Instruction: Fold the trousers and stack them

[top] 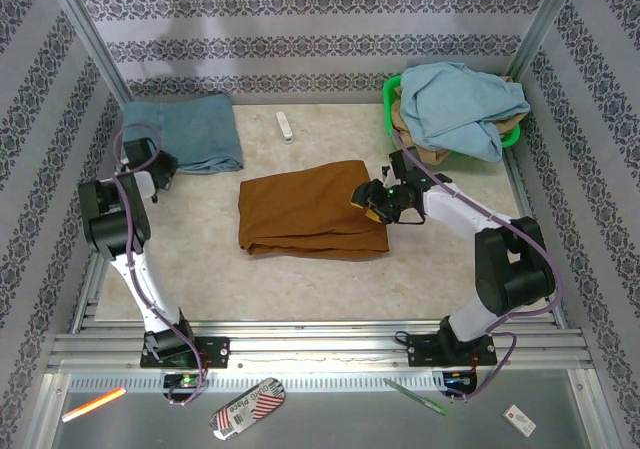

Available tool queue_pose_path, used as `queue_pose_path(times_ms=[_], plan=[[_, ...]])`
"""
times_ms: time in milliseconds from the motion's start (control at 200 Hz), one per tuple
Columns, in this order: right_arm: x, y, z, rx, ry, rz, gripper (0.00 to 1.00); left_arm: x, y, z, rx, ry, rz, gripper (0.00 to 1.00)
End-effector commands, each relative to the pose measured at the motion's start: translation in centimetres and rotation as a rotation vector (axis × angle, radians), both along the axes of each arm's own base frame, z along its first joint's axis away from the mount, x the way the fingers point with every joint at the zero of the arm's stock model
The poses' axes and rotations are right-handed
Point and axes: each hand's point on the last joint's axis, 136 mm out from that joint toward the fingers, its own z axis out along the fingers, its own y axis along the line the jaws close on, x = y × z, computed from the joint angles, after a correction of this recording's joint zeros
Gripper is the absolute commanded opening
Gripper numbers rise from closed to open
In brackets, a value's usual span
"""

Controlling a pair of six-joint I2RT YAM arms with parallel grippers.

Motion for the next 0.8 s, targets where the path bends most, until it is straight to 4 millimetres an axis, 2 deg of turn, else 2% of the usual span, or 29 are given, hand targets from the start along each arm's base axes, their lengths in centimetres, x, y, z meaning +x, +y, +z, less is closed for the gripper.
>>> queue_pose_path(times_ms=[0, 5, 80, 180, 245, 300, 355, 470, 535, 615, 794], plan=[[-0.4, -0.5, 1.7, 0.009, -0.041, 0.007, 0.55, -1.9, -5.1, 0.7, 0.012, -0.034, -0.005, 0.00], [-0.5, -0.5, 1.8, 0.010, -0.042, 0.006, 0.55, -1.8, -5.2, 1.3, 0.016, -0.046, -0.005, 0.00], [-1.4, -0.8, 2.4, 0.010, -0.062, 0.008, 0.55, -3.8, -6.4, 0.6, 0.028, -0.029, 0.018, 0.00], [-2.5, -1.5, 2.7, 0.002, -0.073, 0.008, 0.55, -5.2, -7.4, 0.9, 0.031, -0.043, 0.029, 0.01], [-3.0, -1.8, 3.0, 0.003, -0.081, 0.007, 0.56, -5.8, -7.7, 1.4, 0.037, -0.042, 0.014, 0.35], [-3.1, -2.3, 3.0, -0.002, -0.092, 0.006, 0.57, -6.3, -7.8, 2.4, 0.057, -0.047, -0.004, 0.49], [-3.1, -2.8, 3.1, -0.010, -0.096, 0.003, 0.60, -6.9, -7.9, 3.7, 0.076, -0.042, -0.020, 0.73], [-2.9, -3.7, 2.9, -0.036, -0.101, 0.026, 0.67, -8.7, -9.1, 7.0, 0.092, -0.044, -0.083, 0.92], [-2.8, -3.9, 2.5, -0.049, -0.098, 0.047, 0.69, -10.5, -10.2, 8.2, 0.112, -0.022, -0.128, 1.00], [-2.7, -4.1, 2.0, -0.063, -0.086, 0.061, 0.71, -12.5, -12.3, 8.8, 0.145, 0.005, -0.207, 1.00], [-2.1, -4.3, 1.0, -0.086, -0.077, 0.073, 0.74, -16.3, -16.9, 8.2, 0.171, 0.092, -0.421, 1.00]])
